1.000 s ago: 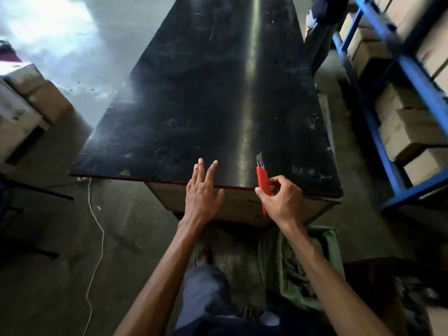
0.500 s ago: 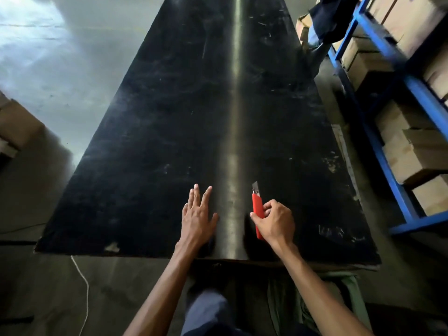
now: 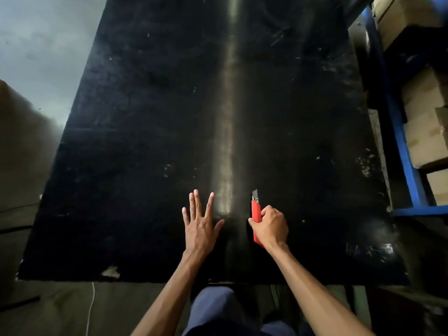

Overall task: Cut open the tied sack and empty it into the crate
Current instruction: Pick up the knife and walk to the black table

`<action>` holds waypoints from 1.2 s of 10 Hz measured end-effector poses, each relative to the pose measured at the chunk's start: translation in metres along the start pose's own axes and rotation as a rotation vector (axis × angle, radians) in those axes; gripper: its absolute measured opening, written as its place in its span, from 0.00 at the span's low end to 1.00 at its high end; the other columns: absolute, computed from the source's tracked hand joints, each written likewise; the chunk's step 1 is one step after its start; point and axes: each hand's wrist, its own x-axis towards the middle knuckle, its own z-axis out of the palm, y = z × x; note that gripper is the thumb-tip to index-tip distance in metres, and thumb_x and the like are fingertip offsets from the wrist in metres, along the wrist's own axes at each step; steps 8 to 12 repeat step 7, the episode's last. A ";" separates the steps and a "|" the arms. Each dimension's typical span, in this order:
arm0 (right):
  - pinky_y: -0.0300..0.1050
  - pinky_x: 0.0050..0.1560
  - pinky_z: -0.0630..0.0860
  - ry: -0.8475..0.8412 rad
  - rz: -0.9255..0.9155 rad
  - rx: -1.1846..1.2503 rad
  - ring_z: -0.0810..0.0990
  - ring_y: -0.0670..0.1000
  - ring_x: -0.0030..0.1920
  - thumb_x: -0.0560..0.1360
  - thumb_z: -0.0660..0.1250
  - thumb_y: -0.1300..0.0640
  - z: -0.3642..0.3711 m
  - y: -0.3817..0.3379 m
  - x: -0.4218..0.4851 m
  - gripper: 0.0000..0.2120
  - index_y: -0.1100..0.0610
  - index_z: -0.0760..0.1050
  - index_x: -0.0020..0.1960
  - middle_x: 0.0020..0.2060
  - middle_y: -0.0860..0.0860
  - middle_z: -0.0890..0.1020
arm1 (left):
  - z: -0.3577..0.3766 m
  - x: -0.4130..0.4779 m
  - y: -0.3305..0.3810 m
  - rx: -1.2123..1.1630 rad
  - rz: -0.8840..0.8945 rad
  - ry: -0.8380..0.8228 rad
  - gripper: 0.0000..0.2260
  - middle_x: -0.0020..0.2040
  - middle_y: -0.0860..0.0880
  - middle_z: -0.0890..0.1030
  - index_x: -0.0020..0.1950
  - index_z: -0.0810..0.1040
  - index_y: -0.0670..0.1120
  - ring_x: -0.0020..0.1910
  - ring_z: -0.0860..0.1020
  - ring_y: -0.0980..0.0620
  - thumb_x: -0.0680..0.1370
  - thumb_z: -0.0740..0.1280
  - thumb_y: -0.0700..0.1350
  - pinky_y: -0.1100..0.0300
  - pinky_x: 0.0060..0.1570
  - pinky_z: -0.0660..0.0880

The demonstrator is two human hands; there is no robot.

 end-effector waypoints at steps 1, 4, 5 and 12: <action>0.48 0.44 0.79 -0.004 0.013 -0.016 0.84 0.57 0.48 0.69 0.77 0.44 0.010 0.001 0.005 0.19 0.58 0.77 0.48 0.47 0.54 0.84 | 0.013 0.006 -0.011 0.011 -0.031 -0.018 0.36 0.82 0.40 0.39 0.83 0.45 0.56 0.81 0.37 0.41 0.78 0.54 0.67 0.38 0.77 0.44; 0.49 0.44 0.80 -0.002 0.010 0.002 0.83 0.55 0.48 0.69 0.77 0.42 0.019 0.007 0.002 0.21 0.55 0.73 0.48 0.48 0.53 0.82 | 0.035 0.007 -0.023 0.061 -0.031 -0.012 0.36 0.83 0.39 0.41 0.83 0.47 0.55 0.82 0.41 0.40 0.79 0.54 0.66 0.37 0.78 0.45; 0.49 0.44 0.81 -0.022 0.008 -0.013 0.83 0.54 0.48 0.69 0.76 0.39 0.014 0.008 -0.004 0.23 0.55 0.74 0.50 0.49 0.53 0.82 | 0.028 0.006 -0.023 0.051 -0.037 -0.028 0.35 0.83 0.39 0.42 0.83 0.48 0.54 0.82 0.42 0.40 0.79 0.52 0.66 0.38 0.78 0.48; 0.50 0.48 0.81 -0.003 -0.052 -0.073 0.83 0.55 0.54 0.72 0.71 0.38 0.000 0.025 -0.035 0.26 0.54 0.74 0.62 0.56 0.53 0.80 | 0.018 -0.024 -0.015 -0.061 -0.058 0.025 0.32 0.83 0.40 0.45 0.83 0.51 0.53 0.82 0.43 0.41 0.81 0.55 0.62 0.42 0.79 0.52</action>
